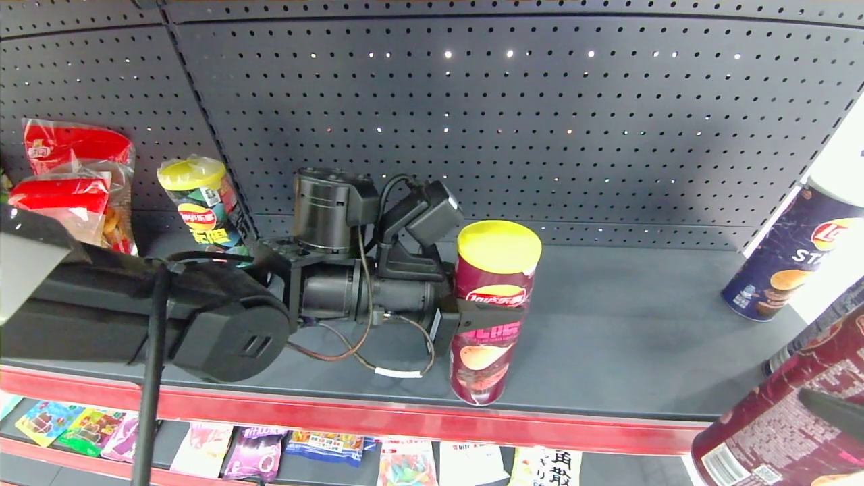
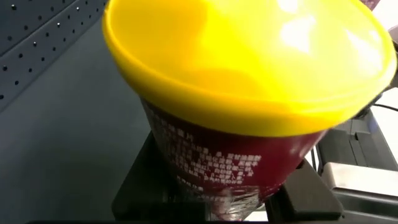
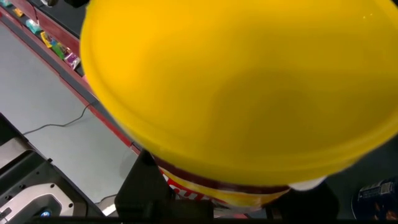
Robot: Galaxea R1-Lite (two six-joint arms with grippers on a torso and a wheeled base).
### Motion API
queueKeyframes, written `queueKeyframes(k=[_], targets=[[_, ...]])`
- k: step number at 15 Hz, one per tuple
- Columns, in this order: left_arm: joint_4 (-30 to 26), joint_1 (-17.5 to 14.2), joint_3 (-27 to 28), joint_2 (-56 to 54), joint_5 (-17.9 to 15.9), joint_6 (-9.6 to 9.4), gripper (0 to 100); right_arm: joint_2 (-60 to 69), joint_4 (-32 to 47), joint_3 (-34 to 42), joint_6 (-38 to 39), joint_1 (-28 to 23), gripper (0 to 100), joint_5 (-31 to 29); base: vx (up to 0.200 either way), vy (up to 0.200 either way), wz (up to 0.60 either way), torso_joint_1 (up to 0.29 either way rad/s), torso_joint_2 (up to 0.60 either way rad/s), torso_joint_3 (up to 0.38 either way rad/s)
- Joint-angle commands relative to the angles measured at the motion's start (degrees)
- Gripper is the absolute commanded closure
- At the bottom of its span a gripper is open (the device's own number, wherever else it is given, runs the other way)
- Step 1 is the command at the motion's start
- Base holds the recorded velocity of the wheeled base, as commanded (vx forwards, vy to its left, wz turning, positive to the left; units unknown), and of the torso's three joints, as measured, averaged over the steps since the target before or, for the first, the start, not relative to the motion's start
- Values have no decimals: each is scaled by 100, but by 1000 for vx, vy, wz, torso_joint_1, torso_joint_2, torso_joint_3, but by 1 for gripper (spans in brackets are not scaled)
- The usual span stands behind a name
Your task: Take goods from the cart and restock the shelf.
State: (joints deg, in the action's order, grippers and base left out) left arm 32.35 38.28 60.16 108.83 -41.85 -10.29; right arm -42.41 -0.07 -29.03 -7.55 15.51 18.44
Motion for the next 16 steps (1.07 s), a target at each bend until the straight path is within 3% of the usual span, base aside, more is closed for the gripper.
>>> queueKeyframes(k=[1, 10, 11, 16], targets=[[166, -5, -277, -134, 10, 9, 100, 5, -1, -7, -1, 5, 100, 1, 0, 0, 0, 0, 0, 0], [491, -5, -497, -125, 1, 1, 100, -4, -1, -24, -10, 5, 100, -8, 0, 0, 0, 0, 0, 0], [491, 4, -497, -125, -7, 1, 0, -22, 7, -59, -10, 5, 100, -8, 0, 0, 0, 0, 0, 0], [500, -22, -628, -309, 10, 9, 0, -681, -1, -683, -45, 58, 100, 10, 0, 0, 0, 0, 0, 0]])
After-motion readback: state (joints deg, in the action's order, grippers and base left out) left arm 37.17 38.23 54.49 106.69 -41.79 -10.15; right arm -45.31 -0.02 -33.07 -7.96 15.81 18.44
